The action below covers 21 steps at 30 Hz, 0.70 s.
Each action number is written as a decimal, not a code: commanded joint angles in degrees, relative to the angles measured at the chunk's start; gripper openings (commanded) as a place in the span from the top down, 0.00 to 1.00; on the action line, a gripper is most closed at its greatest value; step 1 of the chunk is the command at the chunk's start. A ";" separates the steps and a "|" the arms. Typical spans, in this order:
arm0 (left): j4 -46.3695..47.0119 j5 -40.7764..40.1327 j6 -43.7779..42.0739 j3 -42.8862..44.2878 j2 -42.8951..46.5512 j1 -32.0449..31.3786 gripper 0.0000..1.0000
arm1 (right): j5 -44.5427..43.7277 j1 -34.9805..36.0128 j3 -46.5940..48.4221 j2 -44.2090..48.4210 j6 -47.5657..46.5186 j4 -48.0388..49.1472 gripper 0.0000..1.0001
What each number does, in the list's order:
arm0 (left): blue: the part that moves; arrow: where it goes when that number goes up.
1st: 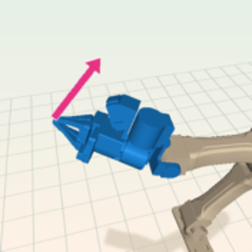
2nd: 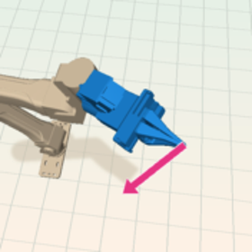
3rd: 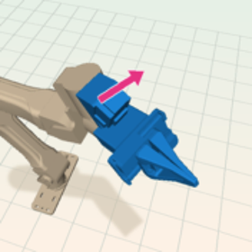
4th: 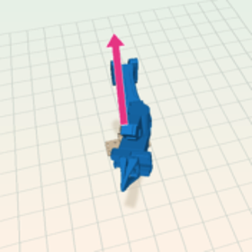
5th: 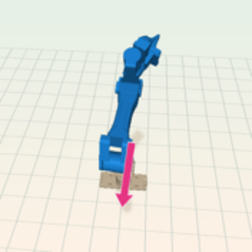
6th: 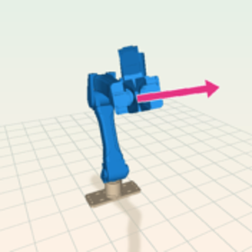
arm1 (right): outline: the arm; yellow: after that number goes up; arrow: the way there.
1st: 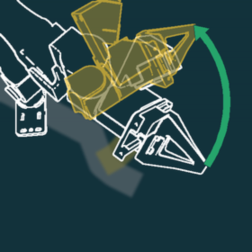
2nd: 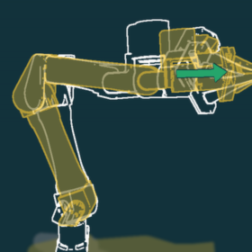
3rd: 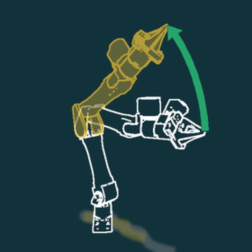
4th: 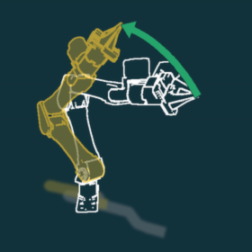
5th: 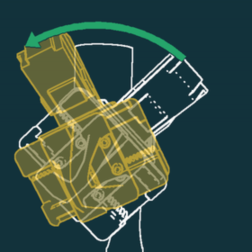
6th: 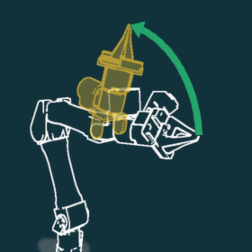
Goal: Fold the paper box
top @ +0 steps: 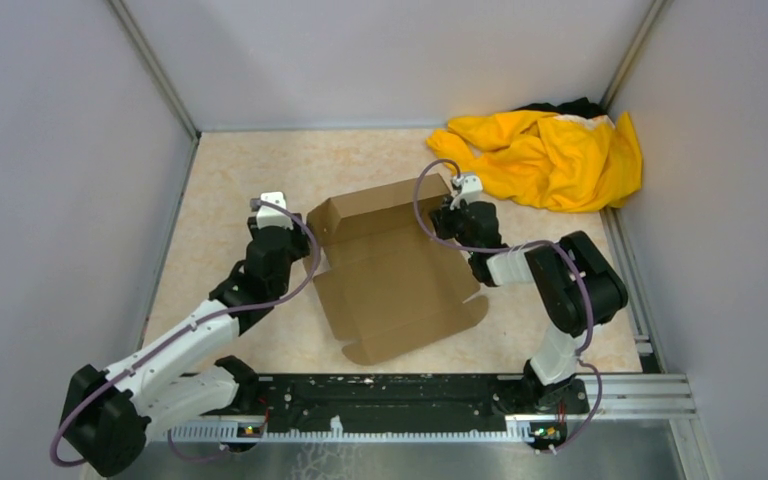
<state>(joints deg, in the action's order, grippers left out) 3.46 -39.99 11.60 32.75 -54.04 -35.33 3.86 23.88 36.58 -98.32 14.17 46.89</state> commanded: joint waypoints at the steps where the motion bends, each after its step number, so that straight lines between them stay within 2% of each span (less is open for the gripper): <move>1: 3.22 4.87 -0.58 0.06 -2.47 0.48 0.40 | 3.25 -0.41 0.27 -2.94 1.29 -6.71 1.00; 9: 3.99 9.22 1.53 0.97 -5.39 0.47 0.42 | 3.72 -0.41 1.12 -3.81 1.74 -7.50 1.00; 21: 3.21 9.48 3.20 2.11 -7.50 0.48 0.41 | 0.92 0.26 1.48 -3.05 2.23 -9.59 1.00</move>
<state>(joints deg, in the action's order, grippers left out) 5.19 -31.38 12.49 33.39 -61.04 -35.09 5.74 23.46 38.70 -100.16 15.53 46.57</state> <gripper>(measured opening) 0.583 0.031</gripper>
